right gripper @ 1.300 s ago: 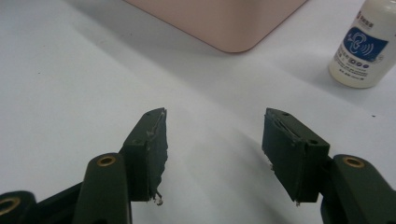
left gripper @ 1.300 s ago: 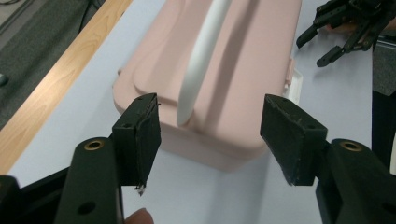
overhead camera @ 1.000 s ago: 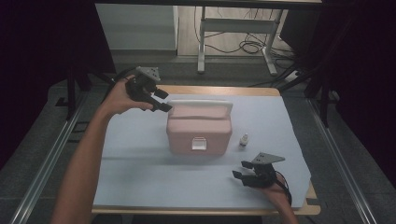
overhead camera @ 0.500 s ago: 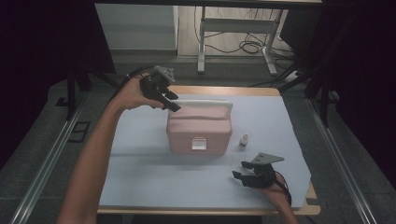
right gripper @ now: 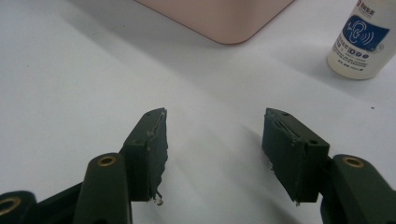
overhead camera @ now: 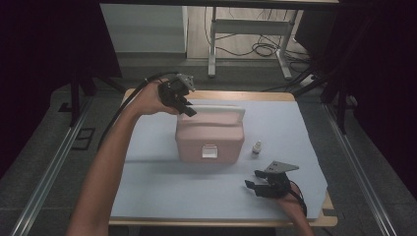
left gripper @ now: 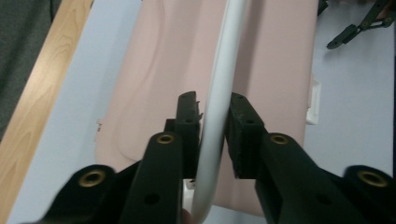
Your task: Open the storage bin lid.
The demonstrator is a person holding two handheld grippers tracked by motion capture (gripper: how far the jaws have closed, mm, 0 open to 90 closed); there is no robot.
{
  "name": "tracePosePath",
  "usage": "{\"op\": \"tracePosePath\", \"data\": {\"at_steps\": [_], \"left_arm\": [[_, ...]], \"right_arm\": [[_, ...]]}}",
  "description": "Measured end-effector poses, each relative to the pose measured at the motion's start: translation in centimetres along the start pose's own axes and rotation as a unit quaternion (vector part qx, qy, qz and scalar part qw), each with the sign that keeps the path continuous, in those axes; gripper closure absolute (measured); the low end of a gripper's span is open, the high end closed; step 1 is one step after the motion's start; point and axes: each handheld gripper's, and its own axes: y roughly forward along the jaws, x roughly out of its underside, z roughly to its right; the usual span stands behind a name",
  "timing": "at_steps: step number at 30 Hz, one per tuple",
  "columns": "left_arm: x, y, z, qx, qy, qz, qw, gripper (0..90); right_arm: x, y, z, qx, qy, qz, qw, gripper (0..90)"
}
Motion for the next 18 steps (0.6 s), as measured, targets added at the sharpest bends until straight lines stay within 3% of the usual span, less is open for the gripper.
{"op": "tracePosePath", "data": {"at_steps": [7, 18], "left_arm": [[-0.5, 0.0, -0.1, 0.003, 0.017, -0.011, 0.9998, 78.8], [-0.8, -0.4, -1.1, 0.016, 0.020, -0.008, 0.9996, 78.8]], "right_arm": [[0.0, 0.1, -0.1, 0.000, 0.000, 0.000, 1.0000, 40.7], [-0.2, -0.1, 0.0, 0.003, 0.001, 0.003, 1.0000, 41.7]]}}
